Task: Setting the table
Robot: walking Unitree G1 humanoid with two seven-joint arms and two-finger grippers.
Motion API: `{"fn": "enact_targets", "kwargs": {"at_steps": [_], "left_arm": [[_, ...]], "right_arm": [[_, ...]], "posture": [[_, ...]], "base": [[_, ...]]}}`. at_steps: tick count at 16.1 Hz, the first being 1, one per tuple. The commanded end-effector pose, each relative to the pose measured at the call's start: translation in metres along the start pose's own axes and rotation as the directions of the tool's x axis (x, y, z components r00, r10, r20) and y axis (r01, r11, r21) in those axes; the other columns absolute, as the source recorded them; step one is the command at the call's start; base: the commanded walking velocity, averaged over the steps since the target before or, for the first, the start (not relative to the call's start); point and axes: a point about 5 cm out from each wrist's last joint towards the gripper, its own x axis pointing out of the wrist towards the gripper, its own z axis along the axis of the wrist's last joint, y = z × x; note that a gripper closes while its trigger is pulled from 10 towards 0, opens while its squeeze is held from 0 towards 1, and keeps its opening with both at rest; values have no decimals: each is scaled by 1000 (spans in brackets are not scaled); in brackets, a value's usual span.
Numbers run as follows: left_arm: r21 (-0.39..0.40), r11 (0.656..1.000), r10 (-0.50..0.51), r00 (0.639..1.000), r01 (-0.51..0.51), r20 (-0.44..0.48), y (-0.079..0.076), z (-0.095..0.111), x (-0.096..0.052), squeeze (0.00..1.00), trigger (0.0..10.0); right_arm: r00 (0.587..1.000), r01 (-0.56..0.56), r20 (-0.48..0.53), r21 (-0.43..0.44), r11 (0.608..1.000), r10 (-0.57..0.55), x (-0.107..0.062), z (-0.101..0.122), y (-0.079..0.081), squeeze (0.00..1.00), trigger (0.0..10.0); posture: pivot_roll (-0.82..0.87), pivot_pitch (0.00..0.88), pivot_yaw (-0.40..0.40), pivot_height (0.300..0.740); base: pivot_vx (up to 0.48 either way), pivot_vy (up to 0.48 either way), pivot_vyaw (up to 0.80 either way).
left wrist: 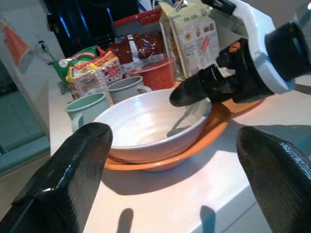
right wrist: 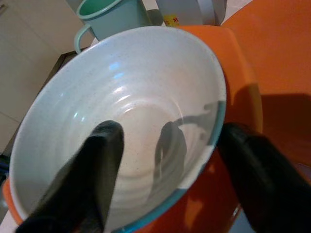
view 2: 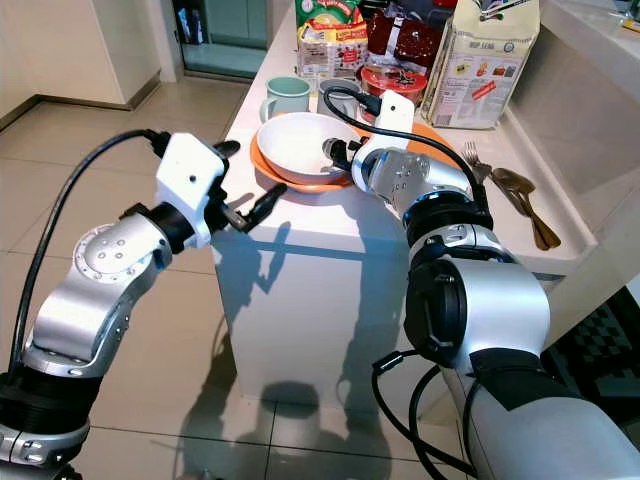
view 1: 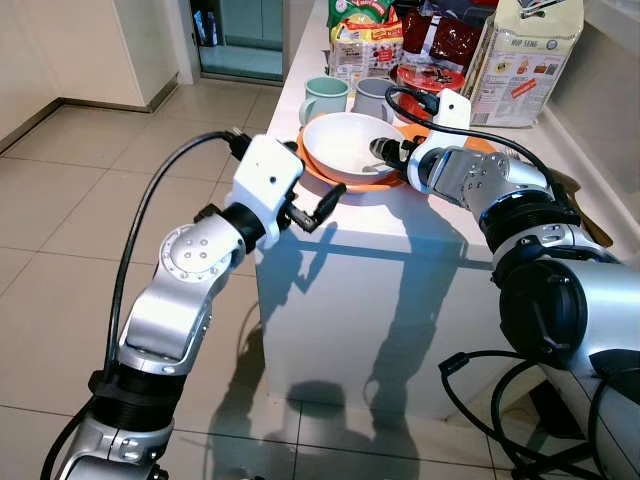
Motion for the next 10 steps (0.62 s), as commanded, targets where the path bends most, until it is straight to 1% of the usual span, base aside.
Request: {"fn": "enact_targets", "kwargs": {"at_steps": [1, 6, 10], "left_arm": [[13, 1000, -26, 1000, 26, 5, -4, 3, 0, 671, 10000], [17, 1000, -23, 1000, 23, 1, -2, 3, 1, 675, 10000], [18, 1000, -18, 1000, 18, -1, -3, 3, 1, 671, 10000]], "right_arm": [[998, 16, -54, 37, 999, -14, 1, -10, -6, 0, 0], [999, 18, -43, 32, 999, -17, 1, -8, -6, 0, 0], [1000, 17, -12, 57, 998, -17, -1, -2, -5, 0, 0]], "posture": [[59, 0, -79, 740], [54, 0, -73, 740], [54, 0, -70, 740]], "base": [[0, 0, 0], [0, 0, 0], [0, 0, 0]]}}
